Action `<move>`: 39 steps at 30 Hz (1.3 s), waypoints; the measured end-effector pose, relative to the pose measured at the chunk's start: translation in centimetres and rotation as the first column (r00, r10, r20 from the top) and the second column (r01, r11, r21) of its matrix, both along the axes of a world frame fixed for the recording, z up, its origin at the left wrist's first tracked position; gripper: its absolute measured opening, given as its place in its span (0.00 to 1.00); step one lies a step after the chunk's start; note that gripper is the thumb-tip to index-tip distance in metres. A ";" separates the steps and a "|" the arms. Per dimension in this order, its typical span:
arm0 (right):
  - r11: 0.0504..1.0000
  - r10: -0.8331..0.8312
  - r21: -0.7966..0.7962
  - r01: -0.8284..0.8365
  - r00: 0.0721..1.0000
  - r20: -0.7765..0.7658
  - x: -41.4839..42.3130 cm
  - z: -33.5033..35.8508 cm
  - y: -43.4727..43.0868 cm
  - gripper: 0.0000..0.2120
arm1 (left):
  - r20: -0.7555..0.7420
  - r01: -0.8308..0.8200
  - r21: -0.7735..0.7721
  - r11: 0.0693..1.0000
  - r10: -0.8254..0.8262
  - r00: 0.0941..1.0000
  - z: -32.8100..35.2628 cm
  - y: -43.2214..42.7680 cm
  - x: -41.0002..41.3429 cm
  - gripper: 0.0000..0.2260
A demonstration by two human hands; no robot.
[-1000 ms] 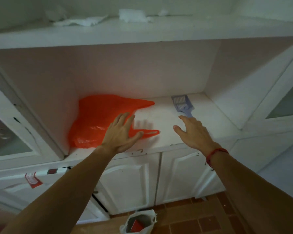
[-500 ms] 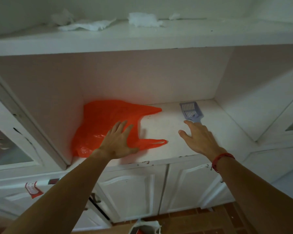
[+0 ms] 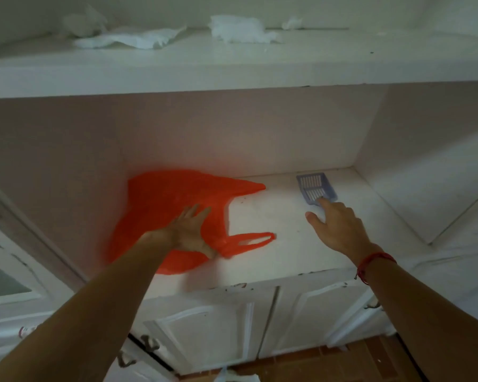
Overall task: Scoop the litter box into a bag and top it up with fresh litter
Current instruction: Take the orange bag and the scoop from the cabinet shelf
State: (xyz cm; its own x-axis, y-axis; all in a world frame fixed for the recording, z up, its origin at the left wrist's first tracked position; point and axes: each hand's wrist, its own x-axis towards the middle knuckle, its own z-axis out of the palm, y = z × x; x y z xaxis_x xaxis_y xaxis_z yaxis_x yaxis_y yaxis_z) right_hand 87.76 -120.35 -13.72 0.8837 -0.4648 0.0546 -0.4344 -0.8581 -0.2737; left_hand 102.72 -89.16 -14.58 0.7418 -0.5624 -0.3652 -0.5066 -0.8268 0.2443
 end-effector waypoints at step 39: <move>0.963 -0.258 0.102 0.248 0.960 0.105 -0.2 -1.5 -3.1 0.10 | 0.425 -0.009 -0.332 0.943 0.158 0.891 -0.4 -2.0 0.0 0.10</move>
State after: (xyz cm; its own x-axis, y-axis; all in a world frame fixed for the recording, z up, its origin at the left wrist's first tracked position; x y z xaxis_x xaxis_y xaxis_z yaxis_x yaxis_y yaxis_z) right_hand 87.55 -123.40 -15.24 0.7267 -0.6798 0.0993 -0.5951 -0.6951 -0.4034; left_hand 102.75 -91.19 -14.99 0.8316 -0.5202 0.1945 -0.5552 -0.7884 0.2650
